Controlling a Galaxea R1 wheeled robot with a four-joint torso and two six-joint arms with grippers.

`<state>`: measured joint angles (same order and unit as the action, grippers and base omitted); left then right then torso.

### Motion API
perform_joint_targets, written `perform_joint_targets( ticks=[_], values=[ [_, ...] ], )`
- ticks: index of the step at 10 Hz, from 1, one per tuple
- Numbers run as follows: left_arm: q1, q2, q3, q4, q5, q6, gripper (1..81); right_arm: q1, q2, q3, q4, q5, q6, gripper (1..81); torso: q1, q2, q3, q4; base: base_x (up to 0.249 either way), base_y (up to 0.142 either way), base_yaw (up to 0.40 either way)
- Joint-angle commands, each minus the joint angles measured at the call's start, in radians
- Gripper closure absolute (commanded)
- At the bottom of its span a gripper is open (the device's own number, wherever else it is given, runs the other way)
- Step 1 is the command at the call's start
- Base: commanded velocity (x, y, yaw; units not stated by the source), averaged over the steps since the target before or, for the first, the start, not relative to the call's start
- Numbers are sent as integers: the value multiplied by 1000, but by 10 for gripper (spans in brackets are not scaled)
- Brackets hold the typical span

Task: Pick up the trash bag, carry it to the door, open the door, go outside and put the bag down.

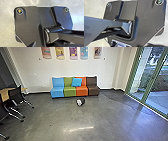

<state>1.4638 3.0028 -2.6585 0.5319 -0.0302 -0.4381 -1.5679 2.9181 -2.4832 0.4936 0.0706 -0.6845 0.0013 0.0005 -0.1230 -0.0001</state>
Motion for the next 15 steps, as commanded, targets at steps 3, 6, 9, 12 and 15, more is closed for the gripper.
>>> perform_joint_targets(
  ticks=[3,6,9,12,15],
  values=[
    [-38,-2,5,10,44,7,10,24,-3,11,-12,-74,-6,10,0,-1,0,0,134,0,0],
    [-38,-1,5,10,44,7,10,24,-3,12,-12,-74,-7,10,0,-1,0,0,135,0,0],
    [-38,-1,5,10,44,7,10,22,-3,12,-12,-74,-6,10,0,-1,0,0,140,0,0],
    [-38,-1,5,10,44,7,10,22,-1,14,-12,-74,-6,10,0,-1,0,0,142,0,0],
    [-38,-1,5,10,44,7,10,24,0,11,-12,-74,-6,10,0,-1,0,0,142,0,0]
  ],
)
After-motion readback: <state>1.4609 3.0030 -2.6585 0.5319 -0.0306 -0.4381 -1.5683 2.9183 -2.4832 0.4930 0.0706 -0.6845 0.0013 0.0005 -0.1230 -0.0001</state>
